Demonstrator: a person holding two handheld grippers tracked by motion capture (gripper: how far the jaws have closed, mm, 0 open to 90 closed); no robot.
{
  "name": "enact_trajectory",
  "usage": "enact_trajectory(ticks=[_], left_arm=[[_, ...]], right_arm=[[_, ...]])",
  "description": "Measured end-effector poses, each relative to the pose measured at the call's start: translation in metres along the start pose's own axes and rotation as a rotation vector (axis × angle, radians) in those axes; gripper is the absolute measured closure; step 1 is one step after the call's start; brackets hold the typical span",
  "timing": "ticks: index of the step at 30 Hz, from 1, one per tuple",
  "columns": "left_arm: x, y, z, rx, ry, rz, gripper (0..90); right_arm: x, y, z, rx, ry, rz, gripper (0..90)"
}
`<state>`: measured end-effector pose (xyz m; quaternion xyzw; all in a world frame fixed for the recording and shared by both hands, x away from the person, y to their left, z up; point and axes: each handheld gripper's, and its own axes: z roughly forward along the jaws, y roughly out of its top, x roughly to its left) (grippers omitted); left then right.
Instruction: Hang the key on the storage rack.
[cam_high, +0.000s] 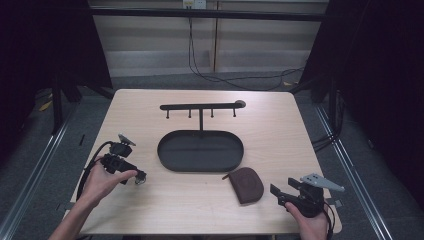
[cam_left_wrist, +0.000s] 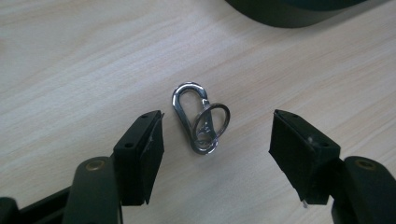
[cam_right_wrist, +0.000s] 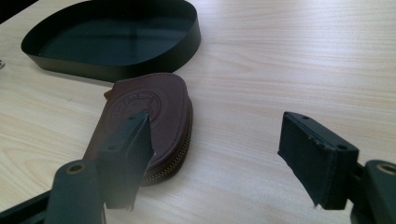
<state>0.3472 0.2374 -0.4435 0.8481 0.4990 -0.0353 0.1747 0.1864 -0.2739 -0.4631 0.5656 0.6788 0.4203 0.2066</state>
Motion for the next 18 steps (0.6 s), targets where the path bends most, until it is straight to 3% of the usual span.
enact_trajectory(ticks=[4,9,18], left_arm=[[-0.003,0.004,0.010,0.026,0.038,0.000,36.6],[-0.001,0.007,0.015,0.053,0.042,-0.012,37.8],[-0.003,0.011,0.024,0.091,0.044,0.004,42.5]], right_arm=[[0.001,0.000,0.000,0.000,0.002,-0.005,25.6],[0.000,0.000,0.000,0.000,0.005,-0.001,25.5],[0.000,0.000,0.000,0.001,0.007,0.004,25.3]])
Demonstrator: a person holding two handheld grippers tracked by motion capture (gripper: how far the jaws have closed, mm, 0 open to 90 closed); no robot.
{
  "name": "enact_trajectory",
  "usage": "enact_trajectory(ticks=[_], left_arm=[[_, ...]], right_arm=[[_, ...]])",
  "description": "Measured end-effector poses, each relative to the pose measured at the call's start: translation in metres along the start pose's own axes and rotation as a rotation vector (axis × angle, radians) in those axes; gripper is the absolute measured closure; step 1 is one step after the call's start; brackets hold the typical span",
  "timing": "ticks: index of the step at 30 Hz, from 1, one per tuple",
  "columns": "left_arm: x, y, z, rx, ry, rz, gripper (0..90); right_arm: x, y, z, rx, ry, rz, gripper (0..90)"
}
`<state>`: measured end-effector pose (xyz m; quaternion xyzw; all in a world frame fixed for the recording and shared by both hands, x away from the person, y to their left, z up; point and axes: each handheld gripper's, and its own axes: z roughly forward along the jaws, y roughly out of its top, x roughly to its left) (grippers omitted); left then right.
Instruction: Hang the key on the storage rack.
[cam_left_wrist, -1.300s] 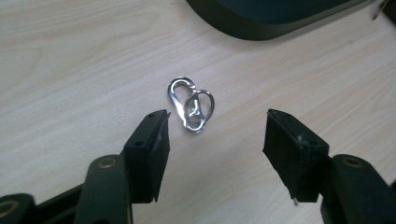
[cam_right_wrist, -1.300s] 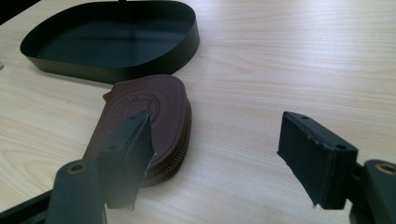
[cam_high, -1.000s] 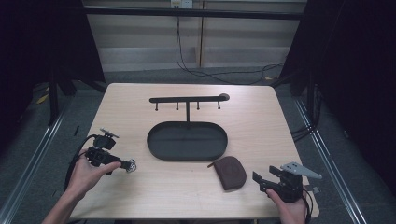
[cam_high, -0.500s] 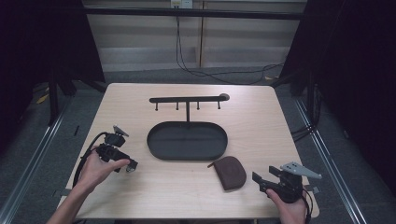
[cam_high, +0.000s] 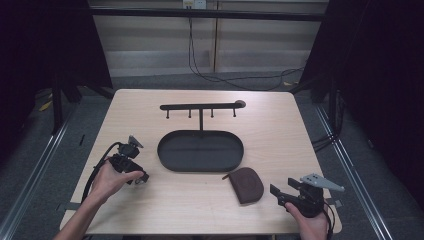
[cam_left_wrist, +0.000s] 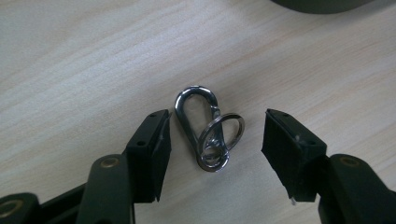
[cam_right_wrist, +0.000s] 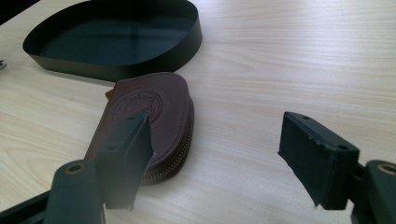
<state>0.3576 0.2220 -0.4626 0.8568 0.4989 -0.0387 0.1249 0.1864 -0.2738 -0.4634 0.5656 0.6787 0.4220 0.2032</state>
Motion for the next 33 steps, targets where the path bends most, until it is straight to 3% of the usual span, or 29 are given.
enact_trajectory(ticks=[9,17,18,22,23,33], left_arm=[[-0.005,0.004,0.006,0.017,0.034,0.008,42.4],[-0.011,0.004,0.006,0.027,0.114,0.058,51.9],[-0.012,0.004,0.006,0.021,0.134,0.065,56.9],[-0.009,0.004,0.005,0.023,0.142,0.086,62.6],[-0.009,0.004,0.006,0.020,0.138,0.074,65.0],[-0.010,0.008,0.006,0.059,0.142,0.103,67.6]], right_arm=[[0.000,0.000,0.000,0.000,0.000,0.001,25.2],[0.000,0.000,0.000,-0.001,0.003,0.001,25.0],[0.000,0.000,0.000,-0.001,0.003,0.000,25.0],[0.000,0.000,0.000,-0.001,0.003,0.001,25.0],[0.000,0.000,0.000,-0.002,0.003,0.000,25.0],[0.000,0.000,0.000,0.000,0.003,0.003,25.0]])
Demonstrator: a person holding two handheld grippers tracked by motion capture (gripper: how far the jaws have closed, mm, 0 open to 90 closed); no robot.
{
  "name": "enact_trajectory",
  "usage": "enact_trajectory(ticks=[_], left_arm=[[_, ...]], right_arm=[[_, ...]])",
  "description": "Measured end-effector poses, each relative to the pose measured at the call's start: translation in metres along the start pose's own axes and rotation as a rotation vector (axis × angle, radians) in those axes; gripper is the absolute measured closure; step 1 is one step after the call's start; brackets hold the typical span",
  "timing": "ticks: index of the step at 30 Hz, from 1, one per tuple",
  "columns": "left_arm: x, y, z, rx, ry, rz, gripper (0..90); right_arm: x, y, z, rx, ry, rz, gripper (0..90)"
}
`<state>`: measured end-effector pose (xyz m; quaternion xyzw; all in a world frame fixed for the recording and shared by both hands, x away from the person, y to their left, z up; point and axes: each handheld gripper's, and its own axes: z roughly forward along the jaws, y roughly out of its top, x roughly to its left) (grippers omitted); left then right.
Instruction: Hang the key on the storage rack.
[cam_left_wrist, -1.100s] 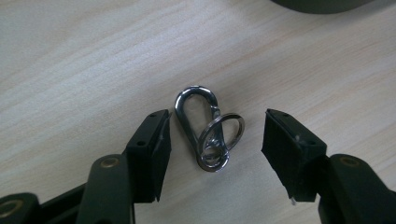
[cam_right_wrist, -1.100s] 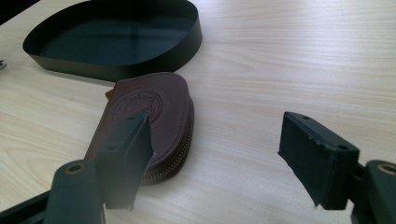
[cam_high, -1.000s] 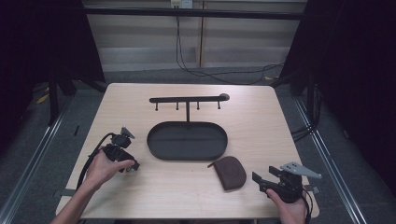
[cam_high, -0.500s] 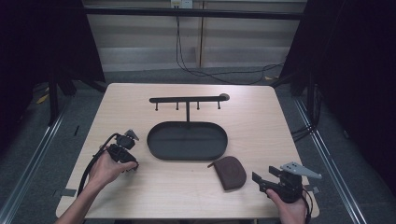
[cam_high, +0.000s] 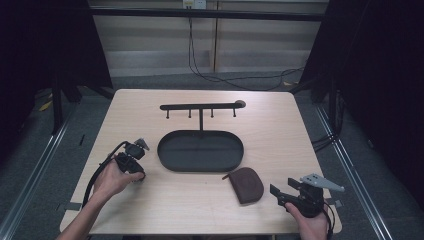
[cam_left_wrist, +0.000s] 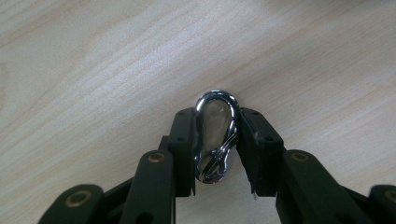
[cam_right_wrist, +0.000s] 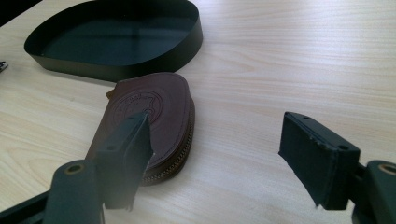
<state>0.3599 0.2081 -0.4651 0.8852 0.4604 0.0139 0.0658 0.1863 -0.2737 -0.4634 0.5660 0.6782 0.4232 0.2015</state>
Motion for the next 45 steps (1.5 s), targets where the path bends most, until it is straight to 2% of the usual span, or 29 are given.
enact_trajectory(ticks=[5,12,24,27,36,37,39,45], left_arm=[[0.002,0.000,0.000,0.001,-0.008,0.036,67.7],[0.003,-0.001,-0.001,0.011,-0.024,0.043,67.7],[0.011,-0.005,-0.007,0.021,-0.064,0.015,67.7],[0.014,-0.006,-0.009,0.038,-0.078,-0.002,67.7],[0.019,-0.005,-0.021,0.048,-0.076,-0.010,67.7],[0.019,-0.005,-0.023,0.048,-0.085,-0.021,67.7],[0.021,-0.004,-0.025,0.060,-0.060,-0.026,67.7],[0.027,-0.004,-0.032,0.058,-0.075,-0.045,67.7]], right_arm=[[0.000,0.000,0.000,0.001,-0.001,0.000,25.0],[-0.001,0.000,0.001,0.003,0.000,0.003,25.0],[0.000,0.000,0.001,0.003,-0.002,0.004,25.0],[0.000,0.000,0.001,0.004,-0.003,0.004,25.0],[-0.001,0.000,0.001,0.005,-0.003,0.005,24.9],[0.000,0.000,0.001,0.005,-0.003,0.004,24.9],[-0.001,0.000,0.001,0.004,-0.004,0.005,25.0],[-0.001,0.000,0.000,0.000,-0.007,0.011,24.5]])
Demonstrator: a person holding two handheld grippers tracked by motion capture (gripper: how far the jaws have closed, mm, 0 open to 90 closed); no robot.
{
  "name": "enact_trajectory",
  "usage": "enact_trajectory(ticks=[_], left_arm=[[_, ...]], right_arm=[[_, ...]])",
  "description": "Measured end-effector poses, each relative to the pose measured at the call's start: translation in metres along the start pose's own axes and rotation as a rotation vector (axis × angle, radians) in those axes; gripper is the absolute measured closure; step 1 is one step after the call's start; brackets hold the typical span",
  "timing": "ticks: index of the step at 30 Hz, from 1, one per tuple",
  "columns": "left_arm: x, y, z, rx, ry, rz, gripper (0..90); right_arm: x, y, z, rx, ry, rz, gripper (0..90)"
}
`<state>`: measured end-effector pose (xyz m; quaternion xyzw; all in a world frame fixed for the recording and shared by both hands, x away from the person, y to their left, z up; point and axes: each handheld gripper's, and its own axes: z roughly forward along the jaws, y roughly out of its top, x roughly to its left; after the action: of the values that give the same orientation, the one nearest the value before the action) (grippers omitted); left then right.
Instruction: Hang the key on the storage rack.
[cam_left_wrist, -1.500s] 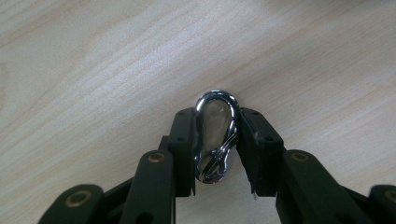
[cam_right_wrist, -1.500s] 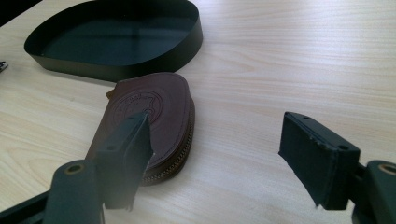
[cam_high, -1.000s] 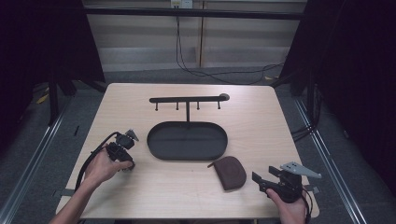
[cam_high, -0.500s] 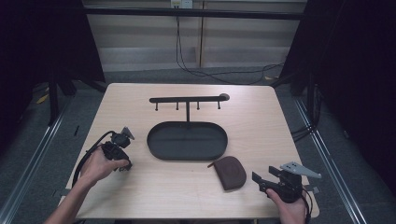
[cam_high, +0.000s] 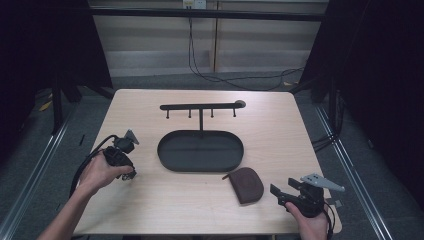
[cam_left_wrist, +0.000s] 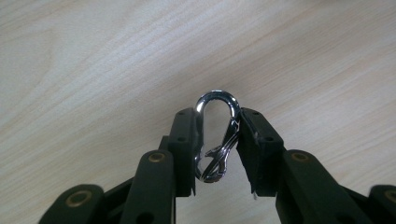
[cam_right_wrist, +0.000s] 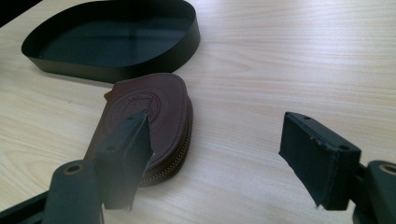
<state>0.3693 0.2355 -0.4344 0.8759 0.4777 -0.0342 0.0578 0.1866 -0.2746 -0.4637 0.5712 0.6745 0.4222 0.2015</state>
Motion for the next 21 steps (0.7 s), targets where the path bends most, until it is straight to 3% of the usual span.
enact_trajectory(ticks=[6,12,21], left_arm=[[0.002,0.001,-0.018,-0.020,0.005,0.004,67.8],[0.003,0.002,-0.024,-0.028,-0.021,0.006,67.7],[-0.001,0.005,-0.039,-0.054,-0.019,0.007,67.7]], right_arm=[[0.001,0.000,0.002,0.008,0.004,-0.009,23.8],[0.001,0.000,0.002,0.010,0.005,-0.010,23.6],[0.001,0.000,0.002,0.012,0.005,-0.009,23.6]])
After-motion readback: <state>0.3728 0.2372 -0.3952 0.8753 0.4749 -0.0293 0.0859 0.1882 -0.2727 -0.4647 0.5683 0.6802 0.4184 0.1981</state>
